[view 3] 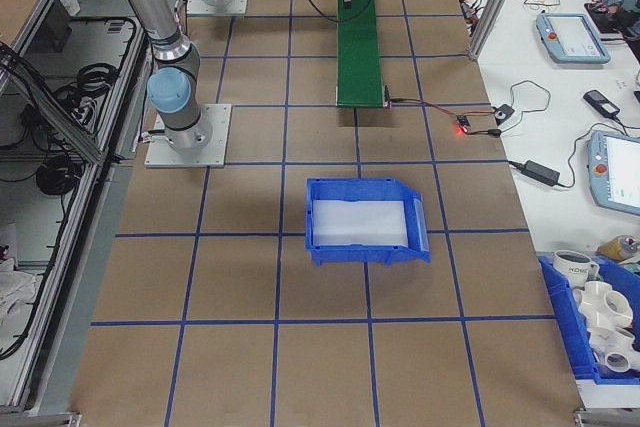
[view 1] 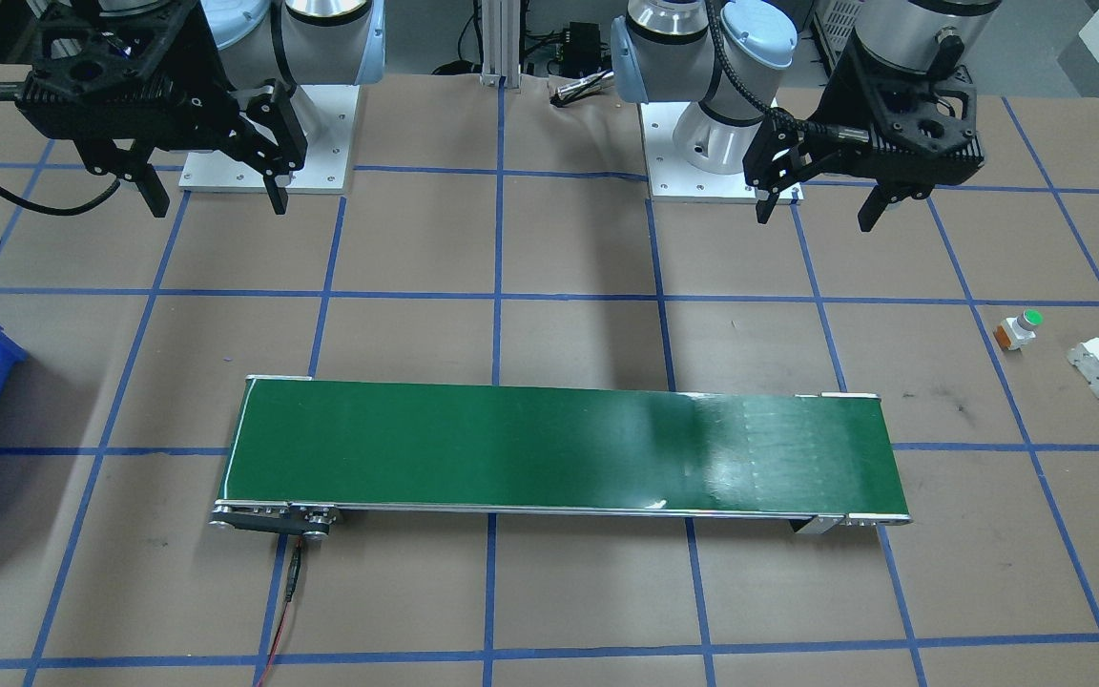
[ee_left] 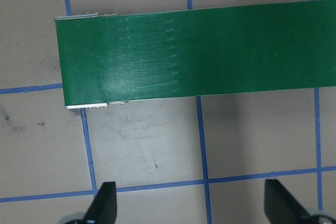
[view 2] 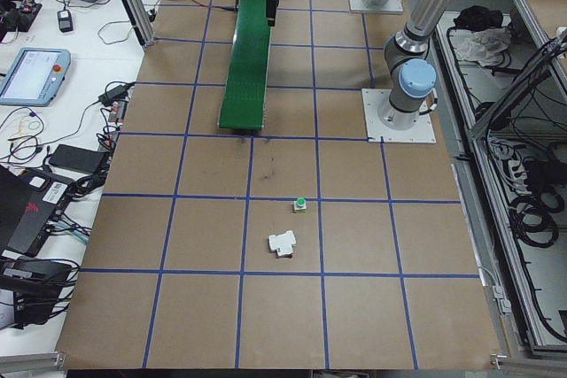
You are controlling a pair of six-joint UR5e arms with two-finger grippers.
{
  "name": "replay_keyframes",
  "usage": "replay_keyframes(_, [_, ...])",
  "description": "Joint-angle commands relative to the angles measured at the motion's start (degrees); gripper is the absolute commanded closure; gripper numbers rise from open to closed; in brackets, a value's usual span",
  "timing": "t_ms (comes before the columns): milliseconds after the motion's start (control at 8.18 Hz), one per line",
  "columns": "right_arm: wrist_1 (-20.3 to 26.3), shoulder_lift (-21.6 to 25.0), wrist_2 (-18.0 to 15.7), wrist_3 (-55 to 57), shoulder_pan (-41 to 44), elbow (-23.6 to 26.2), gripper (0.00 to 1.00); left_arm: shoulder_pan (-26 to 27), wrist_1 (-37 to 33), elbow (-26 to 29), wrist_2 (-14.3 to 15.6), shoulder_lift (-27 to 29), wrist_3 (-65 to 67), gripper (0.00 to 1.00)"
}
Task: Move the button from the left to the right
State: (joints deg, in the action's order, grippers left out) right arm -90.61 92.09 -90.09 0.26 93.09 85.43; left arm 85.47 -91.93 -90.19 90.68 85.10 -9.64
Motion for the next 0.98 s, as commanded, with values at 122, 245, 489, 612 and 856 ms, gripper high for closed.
replay_keyframes(122, [0.00, -0.07, 0.00, 0.00, -0.10, 0.00, 0.00, -3.18, -0.26, -0.07, 0.54, -0.46, -3.43, 0.00])
replay_keyframes(245, [0.00, -0.07, 0.00, 0.00, -0.10, 0.00, 0.00, -8.25, -2.27, -0.42, 0.72, -0.38, -5.81, 0.00])
replay_keyframes(489, [0.09, -0.07, 0.00, 0.09, -0.10, 0.18, 0.00, -22.90, -2.29, -0.77, 0.54, 0.85, -13.26, 0.00])
replay_keyframes(612, [0.00, -0.07, 0.00, 0.00, -0.10, 0.18, 0.00, -30.20, -1.33, -0.86, 0.38, 2.42, -21.57, 0.00])
replay_keyframes(856, [0.00, -0.07, 0.00, 0.00, -0.10, 0.18, 0.00, -37.89, 5.24, -0.86, 0.55, 8.99, -30.23, 0.00])
